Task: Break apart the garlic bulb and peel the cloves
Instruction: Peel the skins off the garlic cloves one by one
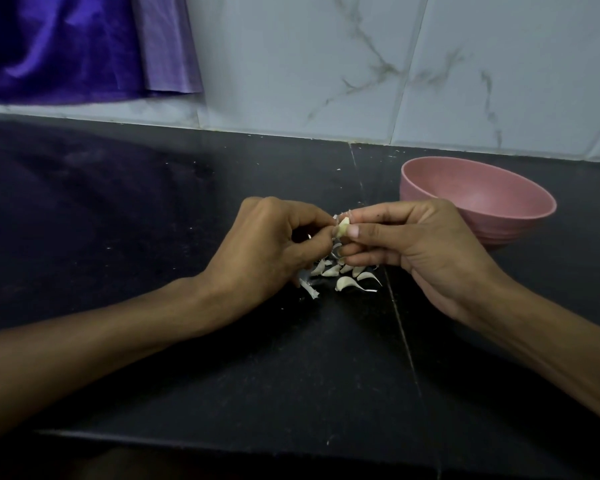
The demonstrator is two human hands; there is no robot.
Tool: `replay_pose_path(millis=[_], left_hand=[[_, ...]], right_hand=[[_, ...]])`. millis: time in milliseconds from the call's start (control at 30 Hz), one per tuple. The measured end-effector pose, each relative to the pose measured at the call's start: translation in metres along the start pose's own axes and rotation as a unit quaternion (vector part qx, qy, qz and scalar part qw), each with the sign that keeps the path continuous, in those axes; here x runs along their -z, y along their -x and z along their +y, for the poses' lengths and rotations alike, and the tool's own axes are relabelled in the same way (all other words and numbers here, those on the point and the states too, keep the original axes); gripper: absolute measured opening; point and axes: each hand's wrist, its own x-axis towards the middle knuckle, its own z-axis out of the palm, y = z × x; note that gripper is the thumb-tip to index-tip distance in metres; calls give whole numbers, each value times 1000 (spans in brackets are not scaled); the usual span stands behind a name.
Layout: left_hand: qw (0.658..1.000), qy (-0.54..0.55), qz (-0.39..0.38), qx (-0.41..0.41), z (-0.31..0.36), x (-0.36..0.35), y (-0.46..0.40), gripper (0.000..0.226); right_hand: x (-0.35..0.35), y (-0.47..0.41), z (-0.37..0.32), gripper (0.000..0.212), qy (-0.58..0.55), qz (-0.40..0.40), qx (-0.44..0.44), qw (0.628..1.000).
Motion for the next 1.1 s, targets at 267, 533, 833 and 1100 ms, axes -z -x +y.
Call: replay_pose_path(millis=[267,533,833,1100], left_hand=[[998,46,6,38,-1,1,-2,10],[968,218,-20,123,-3,4,-9,10],[998,57,14,21,-2,5,-4,8],[996,88,0,35,-2,5,-5,13]], right_hand=[[0,-2,-1,24,-6,-13,8,1000],[4,-4,-3,24,-15,-43,12,999],[1,-4,-3,26,-22,-48,0,999],[2,-4,-2,22,-9,-42,17,999]])
